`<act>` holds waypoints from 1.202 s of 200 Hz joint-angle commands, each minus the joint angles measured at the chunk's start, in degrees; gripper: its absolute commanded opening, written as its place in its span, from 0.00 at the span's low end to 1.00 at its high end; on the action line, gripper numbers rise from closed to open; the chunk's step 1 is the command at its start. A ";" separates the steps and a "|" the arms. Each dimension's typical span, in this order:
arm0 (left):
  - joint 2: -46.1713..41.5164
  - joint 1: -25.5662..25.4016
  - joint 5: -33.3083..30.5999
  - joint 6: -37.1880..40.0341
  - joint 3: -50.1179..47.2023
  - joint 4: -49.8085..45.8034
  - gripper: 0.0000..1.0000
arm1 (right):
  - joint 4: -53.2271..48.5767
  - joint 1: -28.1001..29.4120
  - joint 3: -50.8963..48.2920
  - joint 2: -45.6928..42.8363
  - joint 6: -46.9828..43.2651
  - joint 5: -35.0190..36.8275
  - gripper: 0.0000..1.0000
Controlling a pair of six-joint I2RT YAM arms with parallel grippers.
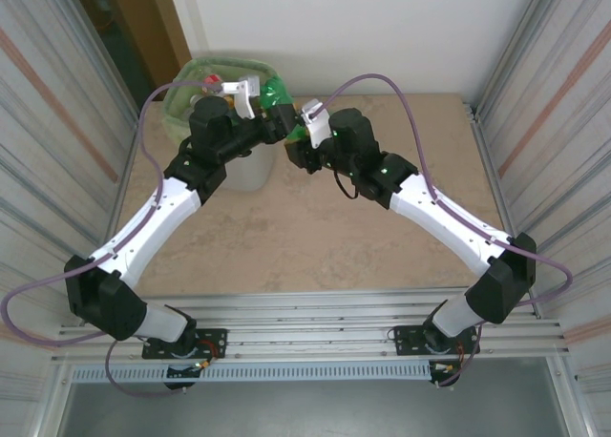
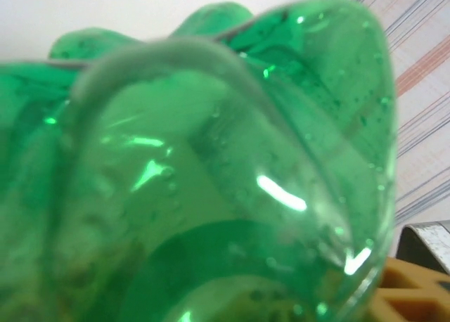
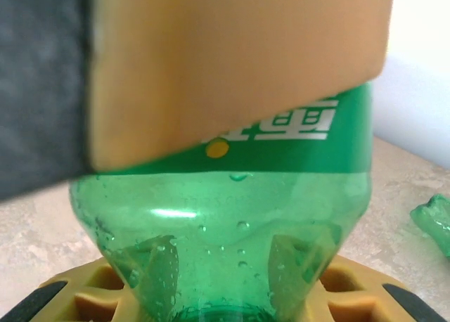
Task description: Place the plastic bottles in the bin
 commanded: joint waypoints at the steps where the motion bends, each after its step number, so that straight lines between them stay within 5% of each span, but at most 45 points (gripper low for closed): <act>1: 0.50 0.66 -1.67 0.68 2.58 1.69 0.46 | 0.00 1.05 2.00 -0.32 -1.79 1.14 0.24; 27: 0.66 2.55 -1.32 1.42 4.09 0.78 0.31 | -0.17 1.06 1.99 -0.68 -1.79 2.45 0.50; 44: 1.50 4.37 -1.32 3.55 7.11 -2.14 0.30 | -0.11 1.06 1.54 -1.28 -1.72 3.86 0.72; 78: 5.39 9.11 0.14 6.34 14.99 -8.79 0.31 | 0.36 1.12 -0.27 -2.95 -1.17 5.85 0.99; 137: 16.28 18.63 10.58 7.63 30.95 -22.87 0.34 | 0.13 1.05 -3.68 -6.44 1.16 13.24 0.97; 196: 26.19 21.61 9.08 14.89 43.93 -36.55 0.37 | -1.85 1.06 -5.32 -6.85 5.19 20.61 0.97; 240: 29.77 21.62 7.49 16.98 47.38 -40.97 0.53 | -3.16 0.99 -5.68 -6.50 6.18 24.00 0.97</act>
